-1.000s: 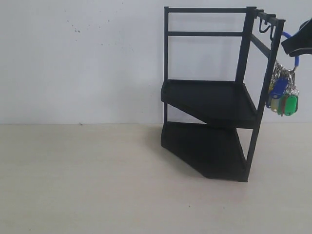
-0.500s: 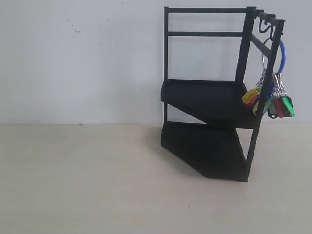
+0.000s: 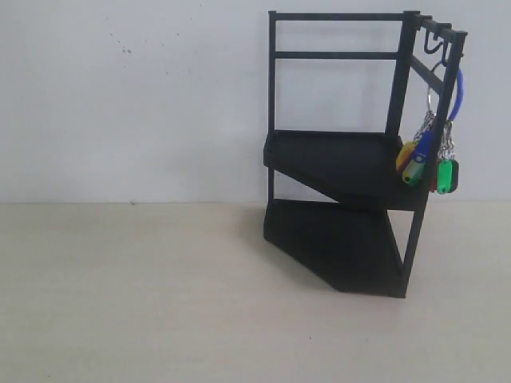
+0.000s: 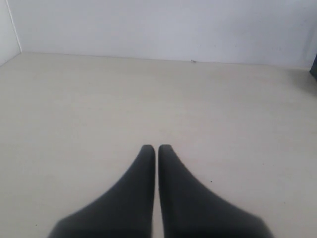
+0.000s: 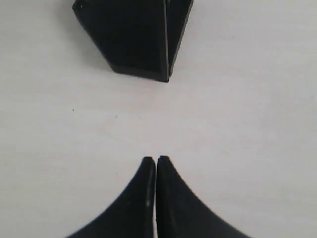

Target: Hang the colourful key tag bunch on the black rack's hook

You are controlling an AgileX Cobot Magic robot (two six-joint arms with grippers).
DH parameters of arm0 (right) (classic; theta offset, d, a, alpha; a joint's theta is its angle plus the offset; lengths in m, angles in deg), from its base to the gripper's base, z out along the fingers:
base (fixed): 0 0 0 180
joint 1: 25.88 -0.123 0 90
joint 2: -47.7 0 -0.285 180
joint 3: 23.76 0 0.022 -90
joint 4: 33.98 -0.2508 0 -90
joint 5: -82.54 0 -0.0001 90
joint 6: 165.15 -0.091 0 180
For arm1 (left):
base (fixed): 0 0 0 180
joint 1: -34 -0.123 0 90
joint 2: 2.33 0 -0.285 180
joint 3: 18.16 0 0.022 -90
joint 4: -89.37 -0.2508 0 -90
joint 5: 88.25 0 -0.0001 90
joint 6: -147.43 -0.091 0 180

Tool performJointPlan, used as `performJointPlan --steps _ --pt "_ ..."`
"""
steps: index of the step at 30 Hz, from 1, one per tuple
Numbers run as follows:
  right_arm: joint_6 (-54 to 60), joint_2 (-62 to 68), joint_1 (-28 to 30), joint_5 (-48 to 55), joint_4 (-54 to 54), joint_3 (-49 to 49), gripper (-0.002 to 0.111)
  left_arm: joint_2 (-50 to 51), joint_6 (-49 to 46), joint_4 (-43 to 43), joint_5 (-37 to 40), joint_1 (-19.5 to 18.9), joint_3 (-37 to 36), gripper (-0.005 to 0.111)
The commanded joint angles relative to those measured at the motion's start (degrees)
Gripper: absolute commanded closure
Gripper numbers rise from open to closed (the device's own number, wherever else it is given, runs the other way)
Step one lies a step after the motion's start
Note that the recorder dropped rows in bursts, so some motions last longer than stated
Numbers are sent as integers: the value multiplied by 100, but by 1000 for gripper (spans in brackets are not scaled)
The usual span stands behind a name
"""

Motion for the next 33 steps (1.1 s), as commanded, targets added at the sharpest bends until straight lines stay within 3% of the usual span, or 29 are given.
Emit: performJointPlan --steps 1,21,33 --pt "-24 -196 6 102 -44 -204 108 20 -2 40 -68 -19 14 102" --pt "-14 -196 -104 -36 -34 -206 108 20 -2 40 -68 -19 14 102" --pt "-14 -895 -104 -1179 17 -373 108 20 -2 40 -68 -19 14 102"
